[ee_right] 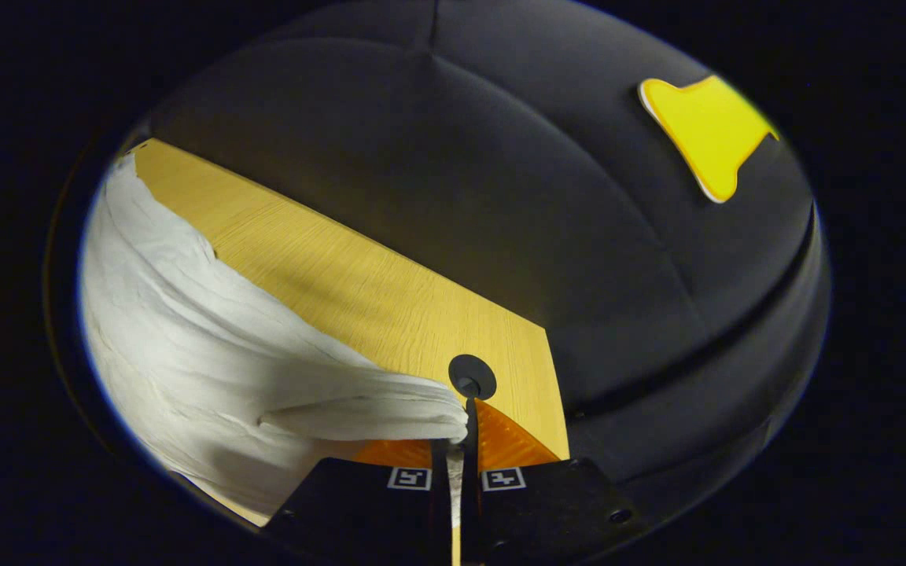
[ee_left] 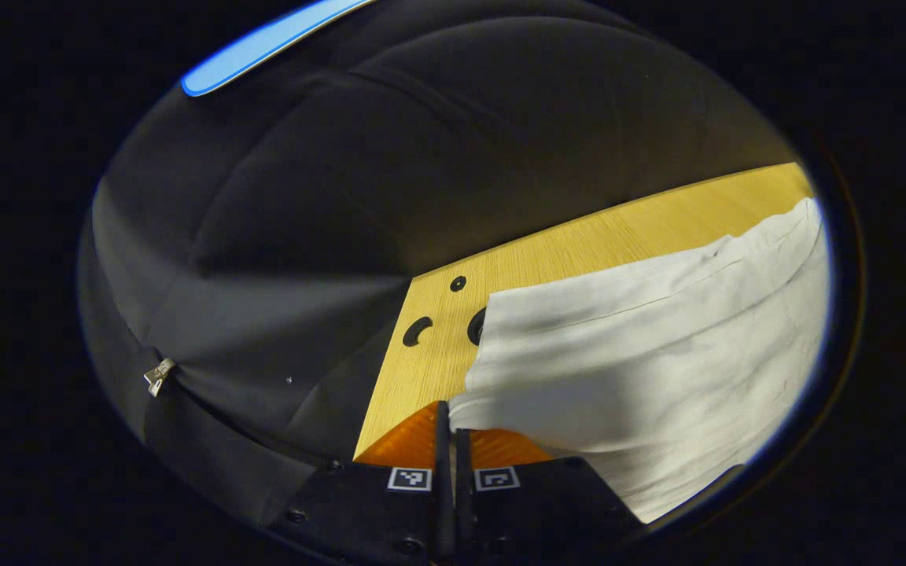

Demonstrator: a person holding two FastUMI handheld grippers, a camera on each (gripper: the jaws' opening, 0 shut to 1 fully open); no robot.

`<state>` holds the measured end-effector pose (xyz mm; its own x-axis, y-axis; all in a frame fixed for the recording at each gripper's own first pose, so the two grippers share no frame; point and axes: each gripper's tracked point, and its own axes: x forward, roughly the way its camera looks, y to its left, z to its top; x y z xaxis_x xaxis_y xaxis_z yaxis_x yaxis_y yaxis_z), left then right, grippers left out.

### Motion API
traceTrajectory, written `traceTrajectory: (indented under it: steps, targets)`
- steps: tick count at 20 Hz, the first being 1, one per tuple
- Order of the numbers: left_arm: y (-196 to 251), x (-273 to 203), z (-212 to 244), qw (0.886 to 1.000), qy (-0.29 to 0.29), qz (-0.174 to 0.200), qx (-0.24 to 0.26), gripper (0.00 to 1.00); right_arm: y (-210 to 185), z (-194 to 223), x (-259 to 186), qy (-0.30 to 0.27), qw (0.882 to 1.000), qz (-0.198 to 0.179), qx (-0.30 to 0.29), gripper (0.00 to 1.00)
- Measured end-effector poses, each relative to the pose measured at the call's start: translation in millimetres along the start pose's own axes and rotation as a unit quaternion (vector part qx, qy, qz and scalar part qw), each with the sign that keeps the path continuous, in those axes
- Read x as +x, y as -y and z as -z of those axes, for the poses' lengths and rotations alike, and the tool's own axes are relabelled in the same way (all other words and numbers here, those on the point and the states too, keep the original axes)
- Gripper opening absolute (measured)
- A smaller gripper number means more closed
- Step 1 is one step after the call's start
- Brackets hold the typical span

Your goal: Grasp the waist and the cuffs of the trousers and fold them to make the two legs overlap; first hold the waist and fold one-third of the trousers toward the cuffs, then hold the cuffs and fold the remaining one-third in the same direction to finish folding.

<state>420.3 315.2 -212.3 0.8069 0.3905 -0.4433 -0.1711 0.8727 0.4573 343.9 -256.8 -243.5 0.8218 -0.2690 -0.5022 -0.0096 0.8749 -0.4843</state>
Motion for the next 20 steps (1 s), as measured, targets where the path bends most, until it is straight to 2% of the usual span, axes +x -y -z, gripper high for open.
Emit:
traceTrajectory:
  steps: [1, 3, 4, 5, 6, 7, 8, 9, 11, 15, 17, 20]
  targets:
    - [0, 2, 3, 1.0, -0.003, 0.0, 0.001, 0.07, 0, 3, 2, -0.006, 1.0, -0.002, 0.021, 0.09]
    - [9, 2, 8, 1.0, -0.011, 0.014, -0.006, 0.31, 0, 7, 3, -0.018, 0.998, 0.002, 0.056, 0.19]
    - [9, 0, 10, 1.0, -0.012, 0.015, -0.009, 0.52, 2, 9, 5, -0.02, 0.998, 0.007, 0.066, 0.25]
    - [7, -2, 10, 1.0, -0.012, 0.013, -0.014, 0.54, 3, 9, 5, -0.02, 0.997, 0.01, 0.069, 0.3]
    - [7, -5, 8, 1.0, -0.01, 0.012, -0.022, 0.63, 0, 4, 2, -0.016, 0.997, 0.001, 0.075, 0.6]
    - [4, -8, 8, 0.999, -0.007, 0.01, -0.031, 0.72, -2, -1, -1, -0.011, 0.997, -0.006, 0.083, 0.69]
    - [2, -12, 7, 0.999, -0.004, 0.011, -0.04, 0.81, -3, -4, -8, -0.011, 0.996, -0.006, 0.09, 0.95]
    - [-4, -18, 6, 0.999, -0.001, 0.006, -0.049, 0.89, -1, -1, -9, -0.021, 0.995, -0.002, 0.102, 0.98]
    - [-19, -30, 4, 0.997, 0.008, -0.007, -0.074, 0.95, -4, 1, -19, -0.034, 0.989, -0.005, 0.144, 0.98]
    - [-46, -72, -7, 0.993, 0.047, -0.015, -0.104, 0.98, 5, 2, -41, -0.028, 0.972, 0.002, 0.232, 0.98]
    - [-52, -96, -7, 0.991, 0.069, -0.003, -0.115, 0.98, 9, 5, -46, -0.018, 0.963, 0.007, 0.268, 0.98]
    - [-65, -134, 6, 0.984, 0.074, -0.009, -0.164, 0.98, 20, 13, -52, -0.006, 0.949, 0.022, 0.315, 0.98]
